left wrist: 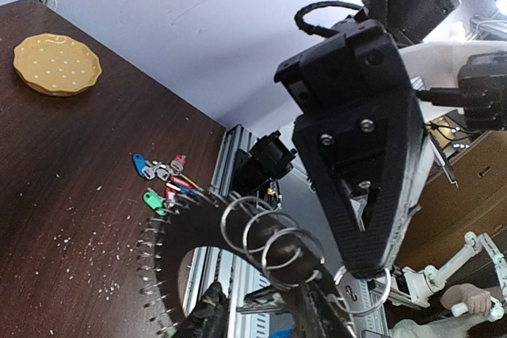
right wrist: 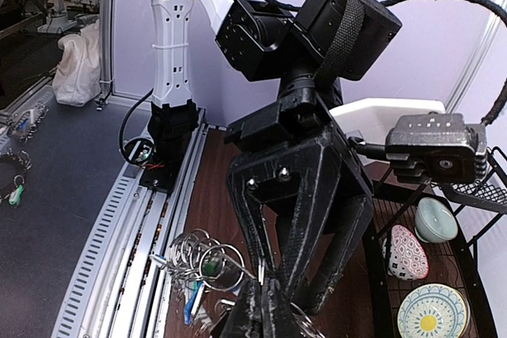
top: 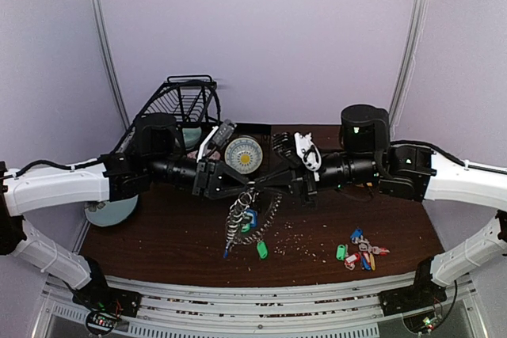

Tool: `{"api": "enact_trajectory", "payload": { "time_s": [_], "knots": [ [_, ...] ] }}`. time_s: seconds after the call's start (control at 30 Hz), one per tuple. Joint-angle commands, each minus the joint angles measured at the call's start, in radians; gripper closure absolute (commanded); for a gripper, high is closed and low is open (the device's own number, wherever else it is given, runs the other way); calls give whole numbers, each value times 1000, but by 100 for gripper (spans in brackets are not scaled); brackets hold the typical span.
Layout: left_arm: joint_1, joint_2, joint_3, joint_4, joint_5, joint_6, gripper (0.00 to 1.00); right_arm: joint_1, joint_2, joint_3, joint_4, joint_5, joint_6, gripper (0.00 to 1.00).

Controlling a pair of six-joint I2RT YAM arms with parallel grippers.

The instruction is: Put the keys on the keyring

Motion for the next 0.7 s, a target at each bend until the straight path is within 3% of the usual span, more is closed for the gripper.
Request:
{"api": "enact_trajectory", "payload": {
  "time_s": [0.0, 0.3, 0.37, 0.5, 0.67],
  "knots": [
    [3, -32, 34, 98, 45, 9, 67, -4, -11, 28, 34, 18, -16, 100],
    [4, -28, 35, 88, 58, 20, 65, -4, 4, 47, -7, 27, -23, 100],
    [5, -54, 49, 1, 6, 92, 62, -3, 4, 50, 0, 50, -2, 100],
    [12, -165, 75, -175, -270, 332, 58, -3, 17, 50, 22, 84, 66, 100],
    [9, -309, -48, -74, -313, 470, 59, -2, 12, 24, 76, 98, 161, 100]
  ]
}}
